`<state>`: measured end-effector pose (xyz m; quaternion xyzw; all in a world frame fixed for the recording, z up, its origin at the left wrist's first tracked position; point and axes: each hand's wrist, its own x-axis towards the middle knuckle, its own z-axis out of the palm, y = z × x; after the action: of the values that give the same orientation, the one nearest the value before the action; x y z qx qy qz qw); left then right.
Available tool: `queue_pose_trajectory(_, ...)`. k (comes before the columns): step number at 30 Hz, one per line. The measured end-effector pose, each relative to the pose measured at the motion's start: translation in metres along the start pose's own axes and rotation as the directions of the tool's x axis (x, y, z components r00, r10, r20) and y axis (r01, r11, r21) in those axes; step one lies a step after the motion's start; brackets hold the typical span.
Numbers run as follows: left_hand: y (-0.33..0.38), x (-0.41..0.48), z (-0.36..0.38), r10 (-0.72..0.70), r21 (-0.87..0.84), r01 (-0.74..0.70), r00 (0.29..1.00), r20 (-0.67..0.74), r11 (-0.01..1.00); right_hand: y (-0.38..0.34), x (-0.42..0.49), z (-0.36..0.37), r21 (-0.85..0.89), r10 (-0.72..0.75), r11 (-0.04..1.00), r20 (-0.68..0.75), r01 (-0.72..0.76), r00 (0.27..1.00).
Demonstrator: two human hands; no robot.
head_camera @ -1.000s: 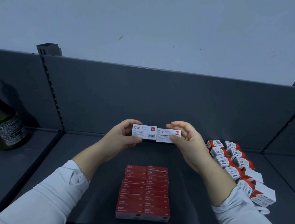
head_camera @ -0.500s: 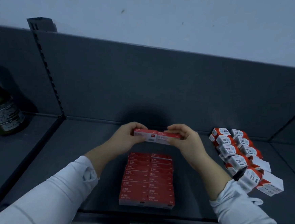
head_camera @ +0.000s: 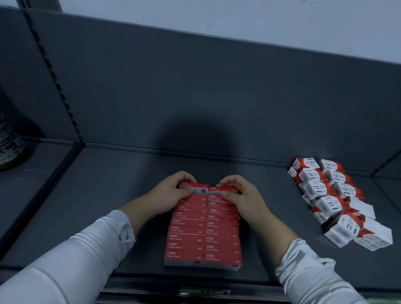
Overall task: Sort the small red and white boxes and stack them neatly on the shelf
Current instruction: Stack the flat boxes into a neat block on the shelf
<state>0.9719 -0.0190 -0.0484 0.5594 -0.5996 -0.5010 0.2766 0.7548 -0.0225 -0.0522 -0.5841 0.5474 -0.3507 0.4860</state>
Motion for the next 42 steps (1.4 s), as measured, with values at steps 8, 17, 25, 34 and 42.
queue_pose_trajectory(8, -0.011, -0.008, 0.005, -0.010, 0.200, 0.005, 1.000, 0.028, 0.980, 0.009, -0.008, 0.000, -0.046, -0.015, 0.999, 0.035, 0.017, 0.999)
queue_pose_trajectory(17, -0.008, -0.022, 0.012, 0.022, 0.119, -0.018, 0.999, -0.030, 0.993, 0.006, -0.023, 0.009, -0.110, -0.012, 0.994, 0.042, 0.017, 0.999)
queue_pose_trajectory(25, 0.006, -0.059, 0.029, -0.036, -0.485, 0.006, 0.998, -0.053, 0.875, 0.001, -0.057, 0.018, 0.173, 0.127, 0.977, -0.027, -0.121, 0.992)
queue_pose_trajectory(34, 0.013, -0.060, 0.042, -0.065, -0.533, 0.012, 0.995, -0.080, 0.846, 0.002, -0.059, 0.027, 0.168, 0.162, 0.974, -0.041, -0.153, 0.986)
queue_pose_trajectory(42, -0.001, -0.058, 0.025, 0.002, -0.088, 0.001, 1.000, 0.030, 0.996, -0.002, -0.060, 0.017, -0.066, 0.083, 0.995, 0.079, -0.078, 0.993)
